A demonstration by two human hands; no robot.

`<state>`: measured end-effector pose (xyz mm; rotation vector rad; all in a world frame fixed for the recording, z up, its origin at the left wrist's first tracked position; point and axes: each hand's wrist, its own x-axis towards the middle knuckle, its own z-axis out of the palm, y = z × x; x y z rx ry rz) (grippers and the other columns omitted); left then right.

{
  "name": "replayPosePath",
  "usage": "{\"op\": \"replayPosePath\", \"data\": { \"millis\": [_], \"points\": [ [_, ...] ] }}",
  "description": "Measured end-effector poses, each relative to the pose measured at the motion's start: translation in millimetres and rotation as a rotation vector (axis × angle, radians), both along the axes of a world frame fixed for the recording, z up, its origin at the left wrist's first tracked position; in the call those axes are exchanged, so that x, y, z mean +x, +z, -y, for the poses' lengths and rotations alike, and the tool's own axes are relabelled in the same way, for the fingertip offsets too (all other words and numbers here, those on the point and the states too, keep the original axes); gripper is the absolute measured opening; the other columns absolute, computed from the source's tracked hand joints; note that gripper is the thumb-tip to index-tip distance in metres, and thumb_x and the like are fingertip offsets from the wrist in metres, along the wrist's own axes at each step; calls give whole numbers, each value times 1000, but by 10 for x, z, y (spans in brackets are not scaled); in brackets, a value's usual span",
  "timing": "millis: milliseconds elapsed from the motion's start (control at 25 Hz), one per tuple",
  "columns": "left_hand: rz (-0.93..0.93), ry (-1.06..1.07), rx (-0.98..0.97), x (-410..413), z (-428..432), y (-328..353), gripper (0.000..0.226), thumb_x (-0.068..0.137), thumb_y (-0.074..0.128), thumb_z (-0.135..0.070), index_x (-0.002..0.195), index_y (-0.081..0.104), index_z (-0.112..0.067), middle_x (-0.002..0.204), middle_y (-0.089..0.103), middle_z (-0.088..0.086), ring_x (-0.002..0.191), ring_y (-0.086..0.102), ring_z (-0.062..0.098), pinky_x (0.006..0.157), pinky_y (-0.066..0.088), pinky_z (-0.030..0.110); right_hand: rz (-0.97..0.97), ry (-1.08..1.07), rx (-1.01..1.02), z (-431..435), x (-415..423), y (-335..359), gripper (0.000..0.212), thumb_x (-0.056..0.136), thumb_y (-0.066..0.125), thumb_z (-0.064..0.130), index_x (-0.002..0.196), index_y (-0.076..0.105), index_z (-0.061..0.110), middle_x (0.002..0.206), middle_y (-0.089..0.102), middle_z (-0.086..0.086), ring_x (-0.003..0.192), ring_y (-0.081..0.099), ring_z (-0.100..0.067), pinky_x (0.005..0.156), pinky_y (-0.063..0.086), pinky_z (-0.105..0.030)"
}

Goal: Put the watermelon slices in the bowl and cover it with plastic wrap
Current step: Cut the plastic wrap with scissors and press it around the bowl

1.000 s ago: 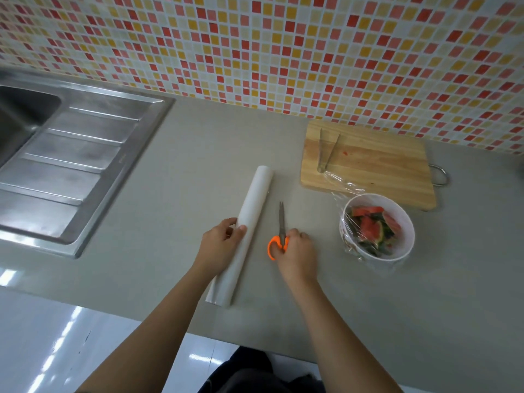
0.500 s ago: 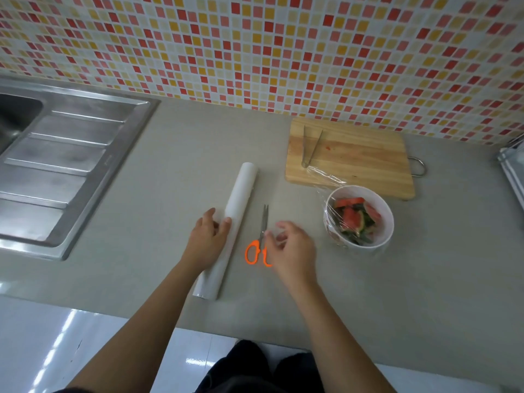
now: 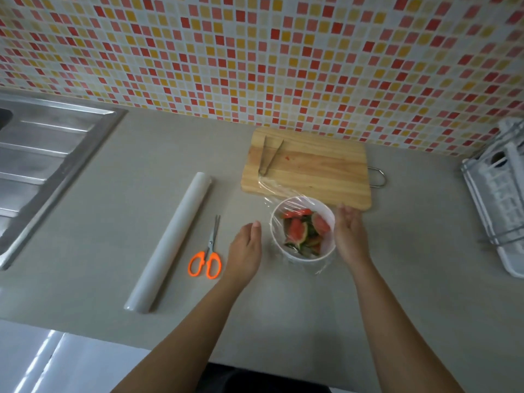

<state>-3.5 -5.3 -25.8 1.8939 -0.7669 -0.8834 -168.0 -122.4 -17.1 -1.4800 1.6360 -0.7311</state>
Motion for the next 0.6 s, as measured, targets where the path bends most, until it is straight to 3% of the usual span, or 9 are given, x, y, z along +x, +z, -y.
{"op": "replayPosePath", "data": {
  "millis": [80,200,320,440,600],
  "points": [
    [-315,32,79,-148,77,-68,45,98,31,-49,108,59,-15,107,65,11,99,63,26,93,49,42,46,159,134,28,-49,-97,59,92,23,58,118,53,14,114,59,1,103,54,-17,88,40,-31],
    [-498,125,48,-212,159,-89,52,98,28,-52,108,61,-13,102,68,14,90,66,25,82,54,36,174,211,240,53,-140,-135,78,82,16,73,114,59,17,113,65,-8,105,60,-24,98,44,-44],
    [-492,102,31,-45,194,-130,55,98,22,-53,98,65,-19,93,72,7,89,66,21,76,52,32,202,218,367,-30,-242,-209,85,73,15,83,96,68,20,99,71,-10,97,65,-29,90,49,-47],
    [-442,-3,33,140,278,-174,60,99,22,-52,88,72,-22,85,75,2,87,67,19,75,50,33,306,223,591,-215,-306,-329,80,77,17,78,85,74,22,96,74,-11,89,70,-22,74,55,-29],
    [-299,-220,131,283,461,-179,60,97,32,-47,87,69,-1,72,66,9,70,62,21,64,48,28,109,202,446,11,-218,-320,78,84,11,72,89,69,19,109,68,-11,106,61,-28,100,42,-44]
  ]
}}
